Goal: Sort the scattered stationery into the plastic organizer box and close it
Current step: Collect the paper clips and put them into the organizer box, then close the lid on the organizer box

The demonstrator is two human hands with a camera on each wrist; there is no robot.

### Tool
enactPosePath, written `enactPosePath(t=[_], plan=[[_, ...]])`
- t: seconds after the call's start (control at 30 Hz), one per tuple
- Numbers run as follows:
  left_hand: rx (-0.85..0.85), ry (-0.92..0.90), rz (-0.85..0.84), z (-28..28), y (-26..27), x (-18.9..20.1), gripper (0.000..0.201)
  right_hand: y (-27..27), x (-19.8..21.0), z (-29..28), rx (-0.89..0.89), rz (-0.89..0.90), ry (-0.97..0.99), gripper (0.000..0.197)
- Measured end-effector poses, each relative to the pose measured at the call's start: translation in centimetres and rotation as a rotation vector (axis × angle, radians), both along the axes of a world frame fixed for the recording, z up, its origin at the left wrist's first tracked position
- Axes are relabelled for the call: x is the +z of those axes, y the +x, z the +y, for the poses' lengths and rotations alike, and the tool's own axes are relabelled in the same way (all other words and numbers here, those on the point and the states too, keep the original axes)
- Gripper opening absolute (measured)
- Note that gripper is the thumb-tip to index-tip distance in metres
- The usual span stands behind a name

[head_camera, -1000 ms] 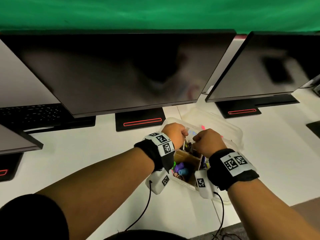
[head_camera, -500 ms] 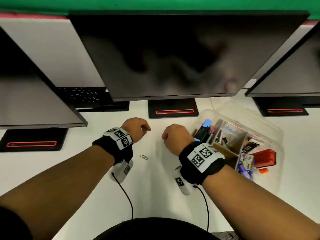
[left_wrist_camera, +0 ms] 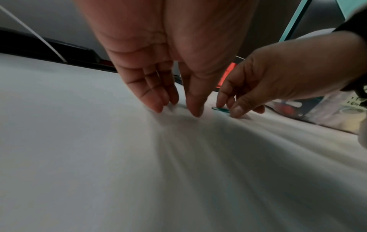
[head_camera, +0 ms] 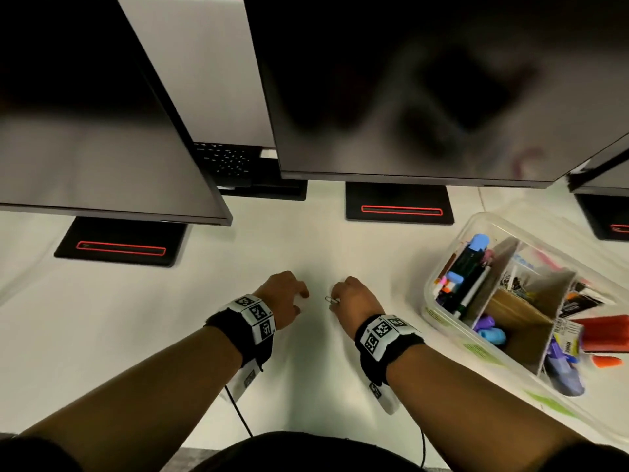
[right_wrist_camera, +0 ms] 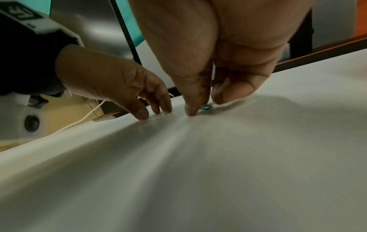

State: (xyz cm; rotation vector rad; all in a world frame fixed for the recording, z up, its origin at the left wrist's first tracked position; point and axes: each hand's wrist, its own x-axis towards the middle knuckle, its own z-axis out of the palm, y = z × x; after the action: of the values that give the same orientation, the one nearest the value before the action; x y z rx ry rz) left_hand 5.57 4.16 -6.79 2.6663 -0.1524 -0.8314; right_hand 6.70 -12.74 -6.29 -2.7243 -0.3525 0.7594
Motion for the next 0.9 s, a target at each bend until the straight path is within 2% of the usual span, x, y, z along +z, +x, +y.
enactPosePath(t=[0.07, 0.13, 0.23, 0.37, 0.47, 0.57, 0.63, 0.77, 0.87, 0.9], plan=[[0.006, -0.004, 0.006, 0.1, -0.1, 0.2, 0.037, -0.1, 0.0, 0.1, -0.013, 0.016, -0.02, 0.019], [0.01, 0.001, 0.012, 0.0, 0.0, 0.5, 0.035, -0.3, 0.3, -0.1, -0.016, 0.048, -0.039, 0.025], [0.039, -0.049, -0.006, -0.8, 0.5, 1.4, 0.03, -1.2, 2.7, -1.0, 0.012, 0.072, -0.064, 0.031], [0.047, -0.186, -0.139, -4.2, 2.1, 4.1, 0.023, -1.4, 8.5, -4.3, -0.112, -0.087, 0.001, 0.023], [0.015, -0.296, -0.197, -9.2, 3.5, 6.5, 0.024, -0.8, 13.1, -9.3, -0.272, -0.217, -0.028, 0.024], [0.007, -0.356, -0.206, -14.1, 4.7, 8.5, 0.032, 0.1, 15.2, -14.7, -0.476, -0.271, -0.058, 0.026], [0.016, -0.366, -0.204, -16.7, 5.3, 9.3, 0.043, 0.2, 15.7, -17.5, -0.564, -0.237, -0.069, 0.026], [0.002, -0.313, -0.227, -19.7, 6.0, 9.7, 0.058, 0.3, 15.9, -20.6, -0.63, -0.132, 0.008, 0.027], [-0.019, -0.301, -0.225, -20.7, 5.9, 9.8, 0.059, 1.0, 15.6, -23.6, -0.7, -0.143, 0.113, 0.008], [-0.018, -0.296, -0.221, -20.9, 5.9, 9.8, 0.062, 1.3, 15.6, -24.8, -0.734, -0.154, 0.156, 0.011]])
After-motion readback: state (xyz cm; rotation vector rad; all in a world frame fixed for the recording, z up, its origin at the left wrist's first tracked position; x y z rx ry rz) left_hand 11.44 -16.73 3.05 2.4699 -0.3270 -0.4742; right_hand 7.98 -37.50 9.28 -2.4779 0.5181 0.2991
